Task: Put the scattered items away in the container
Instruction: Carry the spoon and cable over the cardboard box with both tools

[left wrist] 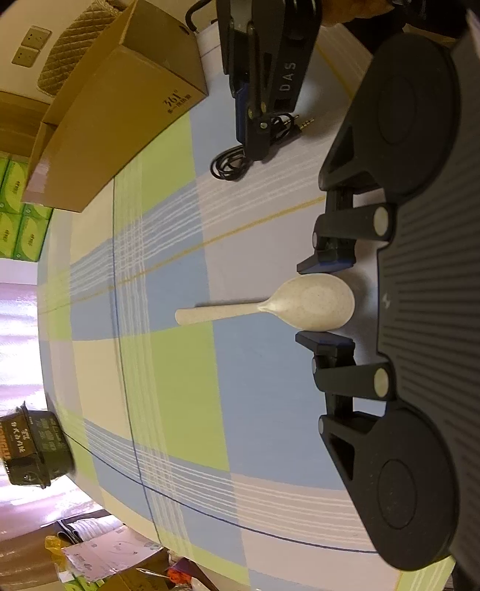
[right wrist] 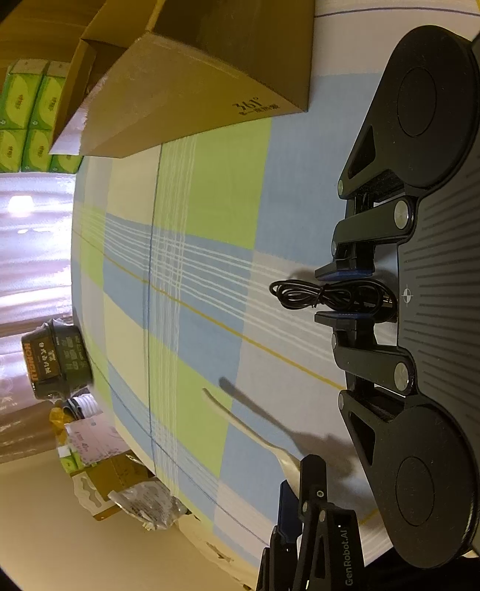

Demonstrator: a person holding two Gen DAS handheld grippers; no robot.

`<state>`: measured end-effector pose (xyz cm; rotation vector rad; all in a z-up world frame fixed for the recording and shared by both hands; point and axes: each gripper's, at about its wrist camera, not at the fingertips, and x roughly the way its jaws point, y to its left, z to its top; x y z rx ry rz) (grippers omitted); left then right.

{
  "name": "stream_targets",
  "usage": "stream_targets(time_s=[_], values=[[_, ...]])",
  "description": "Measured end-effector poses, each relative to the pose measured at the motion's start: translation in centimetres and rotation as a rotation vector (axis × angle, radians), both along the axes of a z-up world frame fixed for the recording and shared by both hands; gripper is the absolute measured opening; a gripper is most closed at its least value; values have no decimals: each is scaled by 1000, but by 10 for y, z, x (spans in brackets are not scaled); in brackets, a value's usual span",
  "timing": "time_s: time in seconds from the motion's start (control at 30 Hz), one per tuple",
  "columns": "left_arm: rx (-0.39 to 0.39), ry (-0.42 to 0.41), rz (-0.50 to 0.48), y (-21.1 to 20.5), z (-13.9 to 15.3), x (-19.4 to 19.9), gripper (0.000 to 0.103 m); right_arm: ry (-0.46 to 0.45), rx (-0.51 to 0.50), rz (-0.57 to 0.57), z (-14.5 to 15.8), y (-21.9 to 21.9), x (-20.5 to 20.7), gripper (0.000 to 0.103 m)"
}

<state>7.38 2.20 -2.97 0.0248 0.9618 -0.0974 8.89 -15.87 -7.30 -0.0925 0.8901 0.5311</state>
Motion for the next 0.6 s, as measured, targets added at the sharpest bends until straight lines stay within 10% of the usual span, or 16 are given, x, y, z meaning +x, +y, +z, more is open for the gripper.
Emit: stream_targets(time_s=[0.6], values=[[0,-7,-23,-4,3,-5,27,-26,-56,17,-10,12,2,20]])
